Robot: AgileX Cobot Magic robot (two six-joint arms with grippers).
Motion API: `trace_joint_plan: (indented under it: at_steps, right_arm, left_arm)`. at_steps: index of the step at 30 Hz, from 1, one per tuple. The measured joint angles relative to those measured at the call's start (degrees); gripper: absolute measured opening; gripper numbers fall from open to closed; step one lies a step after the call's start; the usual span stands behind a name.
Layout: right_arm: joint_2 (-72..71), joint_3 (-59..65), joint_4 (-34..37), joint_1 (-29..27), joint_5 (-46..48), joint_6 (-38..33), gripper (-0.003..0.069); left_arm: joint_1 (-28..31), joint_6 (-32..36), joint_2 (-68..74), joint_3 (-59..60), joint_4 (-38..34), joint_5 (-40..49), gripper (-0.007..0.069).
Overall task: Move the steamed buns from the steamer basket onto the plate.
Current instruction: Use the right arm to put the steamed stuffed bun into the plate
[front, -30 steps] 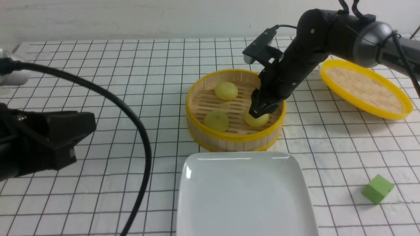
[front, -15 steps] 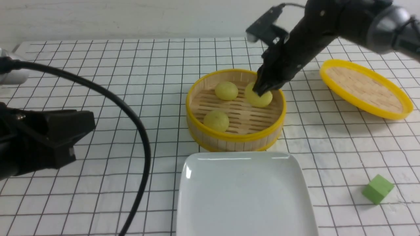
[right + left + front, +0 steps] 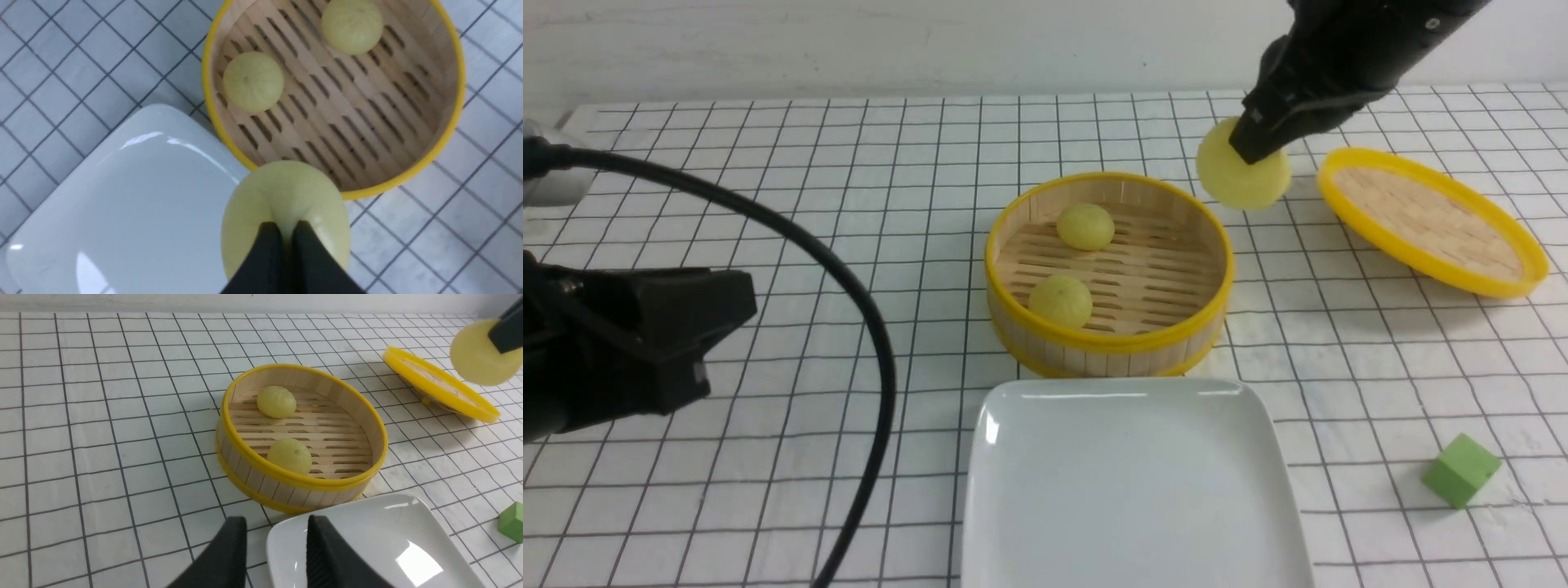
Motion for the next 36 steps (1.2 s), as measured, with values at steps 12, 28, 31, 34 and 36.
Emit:
trace_joint_plan:
  at_steps: [12, 28, 31, 34, 36]
  right_arm:
    - [-0.5, 27.62, -1.04, 7.83, -8.1, -0.94, 0.0017]
    - [3.95, 34.02, -5.63, 7.9, -26.11, -4.28, 0.0022]
    - [4.74, 34.13, -6.26, 7.9, -26.43, -3.71, 0.0034]
    - [4.82, 34.13, -6.72, 7.9, -26.59, -3.49, 0.0066]
    - [4.76, 34.13, -7.01, 7.9, -26.71, -3.49, 0.0154]
  left_arm:
    - [0.0, 0.0, 0.0, 0.0, 0.0, 2.47, 0.0242]
    - [0.0, 0.0, 0.0, 0.0, 0.0, 2.67, 0.0241]
    - [0.0, 0.0, 0.0, 0.0, 0.0, 2.67, 0.0241]
    - [0.0, 0.0, 0.0, 0.0, 0.0, 2.72, 0.0241]
    - [0.0, 0.0, 0.0, 0.0, 0.0, 2.74, 0.0241]
